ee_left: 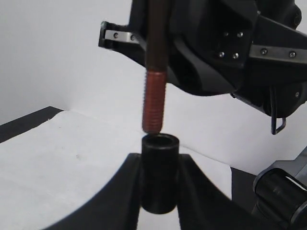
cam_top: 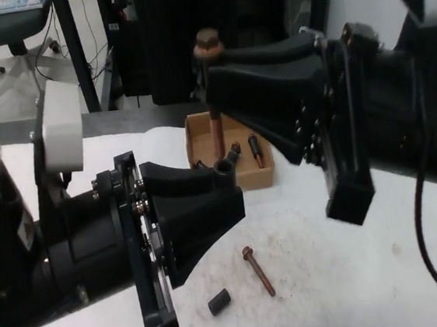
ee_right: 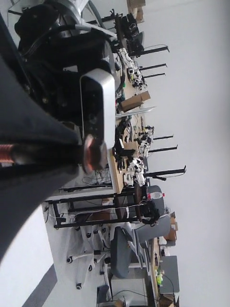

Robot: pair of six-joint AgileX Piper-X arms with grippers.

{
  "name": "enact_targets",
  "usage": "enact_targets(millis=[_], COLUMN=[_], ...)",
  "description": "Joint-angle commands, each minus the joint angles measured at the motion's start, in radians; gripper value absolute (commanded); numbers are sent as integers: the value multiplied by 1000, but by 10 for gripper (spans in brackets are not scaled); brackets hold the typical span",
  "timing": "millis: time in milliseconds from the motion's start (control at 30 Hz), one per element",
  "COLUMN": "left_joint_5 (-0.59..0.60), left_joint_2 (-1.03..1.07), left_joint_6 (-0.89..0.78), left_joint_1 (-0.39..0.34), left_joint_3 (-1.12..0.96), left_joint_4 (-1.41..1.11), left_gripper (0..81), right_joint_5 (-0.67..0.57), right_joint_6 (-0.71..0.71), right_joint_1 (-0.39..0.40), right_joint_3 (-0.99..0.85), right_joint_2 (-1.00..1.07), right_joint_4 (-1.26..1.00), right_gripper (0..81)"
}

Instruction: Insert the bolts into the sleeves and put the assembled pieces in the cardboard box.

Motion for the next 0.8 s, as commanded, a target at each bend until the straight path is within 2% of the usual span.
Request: enact_targets(millis=[0, 233, 600, 767], left_joint_5=[11, 3, 3, -54], left_joint_2=[-1, -1, -1, -1], left_joint_6=[11, 11, 14, 14], left_joint_1=[-2, -2, -2, -2], left_joint_3=[-5, -5, -5, -5], left_joint_4=[-28, -105, -25, -25], left_gripper=[3, 3, 3, 3], right_joint_5=[11, 11, 11, 11], right_joint_6=[-12, -20, -19, -19], right_joint_1=[1, 1, 1, 1], right_joint_3=[-3, -3, -20, -20], right_joint_2=[9, 10, 10, 10], right_joint_4=[-4, -4, -79, -45], right_gripper=[9, 9, 9, 9])
